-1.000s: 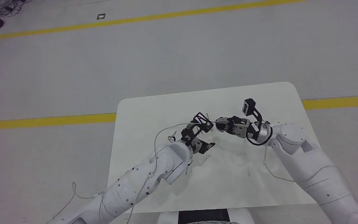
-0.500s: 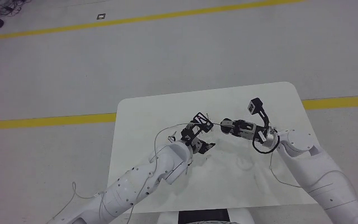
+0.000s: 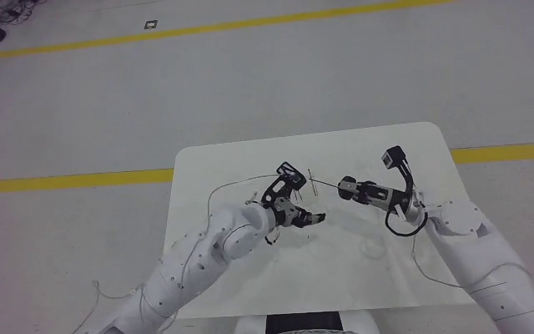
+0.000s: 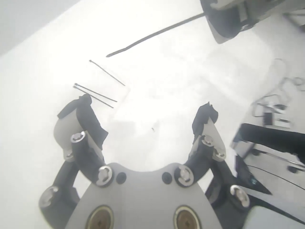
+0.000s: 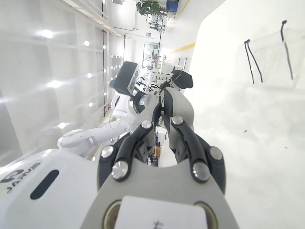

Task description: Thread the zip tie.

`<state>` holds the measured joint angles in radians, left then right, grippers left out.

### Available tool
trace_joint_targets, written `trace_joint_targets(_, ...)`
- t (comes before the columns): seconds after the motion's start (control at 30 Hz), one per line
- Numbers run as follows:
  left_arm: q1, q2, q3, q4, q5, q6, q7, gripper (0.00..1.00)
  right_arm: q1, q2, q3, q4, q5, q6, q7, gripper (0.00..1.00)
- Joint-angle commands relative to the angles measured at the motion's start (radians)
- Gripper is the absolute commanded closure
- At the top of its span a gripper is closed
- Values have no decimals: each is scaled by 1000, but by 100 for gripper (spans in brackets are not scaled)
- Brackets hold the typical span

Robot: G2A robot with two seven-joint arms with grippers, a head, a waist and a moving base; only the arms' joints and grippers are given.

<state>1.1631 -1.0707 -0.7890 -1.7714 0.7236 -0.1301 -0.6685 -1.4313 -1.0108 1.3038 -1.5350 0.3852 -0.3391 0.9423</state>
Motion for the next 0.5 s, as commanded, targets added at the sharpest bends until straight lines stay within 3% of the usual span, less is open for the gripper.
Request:
trace_joint_targets(0.0, -2, 4, -26, 33, -102, -83, -6, 0, -6, 2, 15, -9, 1, -1, 21, 100)
trace_joint_targets(0.17, -19, 2, -48, 118, -309, -205, -10, 0, -24, -1, 49, -29, 29, -1, 80, 100)
trace_joint_targets(0.47, -57, -3, -17, 170, -572, -210, 5, 0, -28, -22, 85, -20, 32, -1, 145, 100)
